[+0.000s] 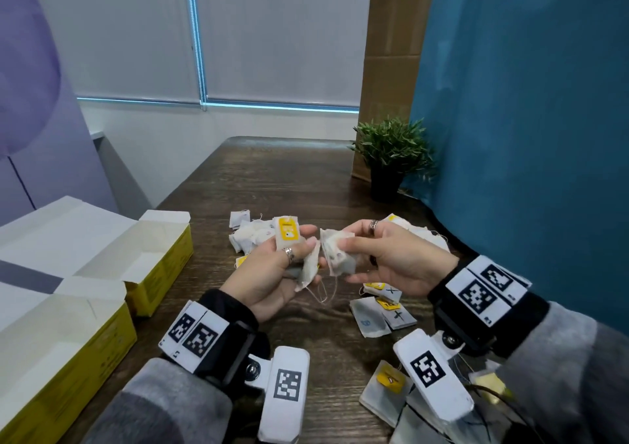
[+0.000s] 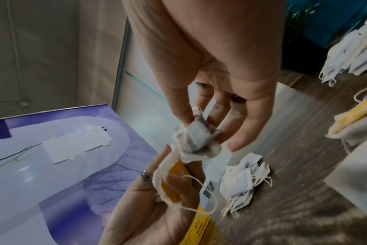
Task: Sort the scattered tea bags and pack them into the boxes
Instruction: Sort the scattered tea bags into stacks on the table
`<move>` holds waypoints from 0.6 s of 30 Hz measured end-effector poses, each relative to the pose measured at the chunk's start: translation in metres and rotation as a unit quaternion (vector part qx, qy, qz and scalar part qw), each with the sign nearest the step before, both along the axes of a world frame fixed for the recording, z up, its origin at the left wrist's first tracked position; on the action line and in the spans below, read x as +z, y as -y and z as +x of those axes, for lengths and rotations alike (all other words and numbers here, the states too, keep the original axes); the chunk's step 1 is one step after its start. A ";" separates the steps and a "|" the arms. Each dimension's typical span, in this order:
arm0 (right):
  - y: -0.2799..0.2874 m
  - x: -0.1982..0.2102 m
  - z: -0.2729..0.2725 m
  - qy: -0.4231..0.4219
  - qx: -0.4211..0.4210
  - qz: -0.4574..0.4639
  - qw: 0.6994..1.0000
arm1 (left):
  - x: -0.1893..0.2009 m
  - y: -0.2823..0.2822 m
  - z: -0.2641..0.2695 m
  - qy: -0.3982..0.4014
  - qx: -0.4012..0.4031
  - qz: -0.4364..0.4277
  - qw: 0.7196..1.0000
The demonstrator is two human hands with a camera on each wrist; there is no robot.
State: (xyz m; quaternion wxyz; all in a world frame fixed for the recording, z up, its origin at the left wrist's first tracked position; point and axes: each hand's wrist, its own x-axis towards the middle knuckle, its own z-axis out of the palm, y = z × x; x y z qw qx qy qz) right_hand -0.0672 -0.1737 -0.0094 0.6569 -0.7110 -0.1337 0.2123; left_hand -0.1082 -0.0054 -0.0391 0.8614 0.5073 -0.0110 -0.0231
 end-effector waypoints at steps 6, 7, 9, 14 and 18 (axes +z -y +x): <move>0.012 0.020 0.004 0.086 -0.099 0.113 0.985 | 0.008 -0.008 -0.002 -0.066 -0.047 -0.160 0.984; 0.015 0.025 0.002 0.060 -0.086 0.150 0.983 | 0.008 -0.008 -0.003 -0.067 -0.049 -0.167 0.982; 0.018 0.031 -0.003 0.001 -0.050 0.179 0.983 | 0.007 -0.007 -0.002 -0.067 -0.044 -0.162 0.984; 0.002 0.016 -0.012 -0.056 0.076 0.008 0.995 | 0.005 -0.003 -0.001 -0.046 -0.035 -0.156 0.986; -0.009 0.001 -0.012 -0.023 0.100 -0.019 0.995 | 0.005 -0.003 -0.002 -0.004 -0.050 -0.159 0.986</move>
